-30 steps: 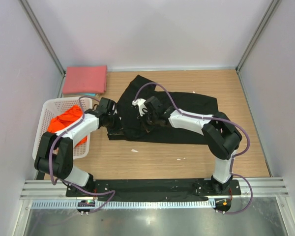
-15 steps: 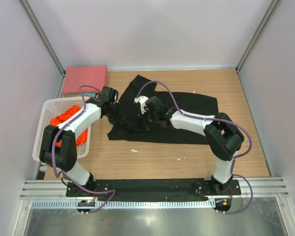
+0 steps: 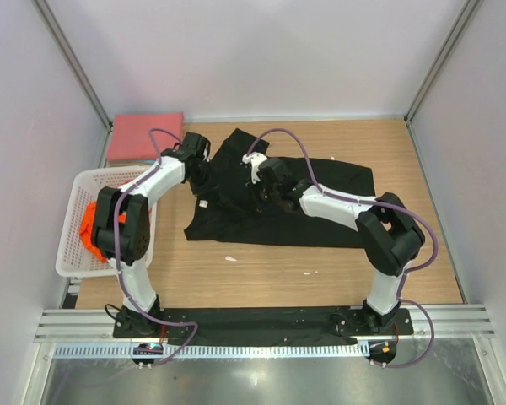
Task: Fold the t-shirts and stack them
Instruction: Fold the tshirt
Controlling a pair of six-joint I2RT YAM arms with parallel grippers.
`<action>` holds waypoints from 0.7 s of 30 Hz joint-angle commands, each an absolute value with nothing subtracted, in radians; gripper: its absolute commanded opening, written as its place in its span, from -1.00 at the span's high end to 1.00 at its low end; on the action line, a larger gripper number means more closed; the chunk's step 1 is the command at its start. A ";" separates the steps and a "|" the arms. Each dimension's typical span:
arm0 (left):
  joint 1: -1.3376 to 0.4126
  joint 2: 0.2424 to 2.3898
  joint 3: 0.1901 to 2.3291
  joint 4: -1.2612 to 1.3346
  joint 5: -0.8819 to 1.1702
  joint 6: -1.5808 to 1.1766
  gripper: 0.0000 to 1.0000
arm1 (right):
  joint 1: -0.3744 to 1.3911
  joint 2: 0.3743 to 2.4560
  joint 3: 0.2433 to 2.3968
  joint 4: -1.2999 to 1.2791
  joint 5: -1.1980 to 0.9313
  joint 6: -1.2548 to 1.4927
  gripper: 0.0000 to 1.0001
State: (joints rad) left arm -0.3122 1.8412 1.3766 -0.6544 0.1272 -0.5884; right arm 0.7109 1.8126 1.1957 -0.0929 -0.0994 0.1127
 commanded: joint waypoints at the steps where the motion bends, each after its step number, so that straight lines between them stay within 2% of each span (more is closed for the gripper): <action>1: -0.305 1.881 1.456 -0.667 0.120 -0.542 0.99 | 0.686 1.818 1.219 -0.006 -0.142 0.143 0.71; 4: -0.305 1.902 1.468 -0.681 0.104 -0.535 1.00 | 0.647 1.861 1.247 0.023 -0.225 0.150 0.43; 8: -0.305 1.919 1.457 -0.698 0.095 -0.535 1.00 | 0.641 1.937 1.340 -0.027 -0.303 0.134 0.19; 12: -0.307 1.911 1.434 -0.716 0.086 -0.541 1.00 | 0.643 1.999 1.382 -0.048 -0.331 0.114 0.12; 21: -0.307 1.810 1.307 -0.718 0.095 -0.561 1.00 | 0.641 2.052 1.408 -0.063 -0.465 0.068 0.12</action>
State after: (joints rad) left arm -0.3107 1.8946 1.3277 -0.7048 0.0963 -0.5610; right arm 0.6376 2.0533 1.3624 -0.0772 -0.3801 0.1020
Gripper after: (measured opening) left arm 0.005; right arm 0.437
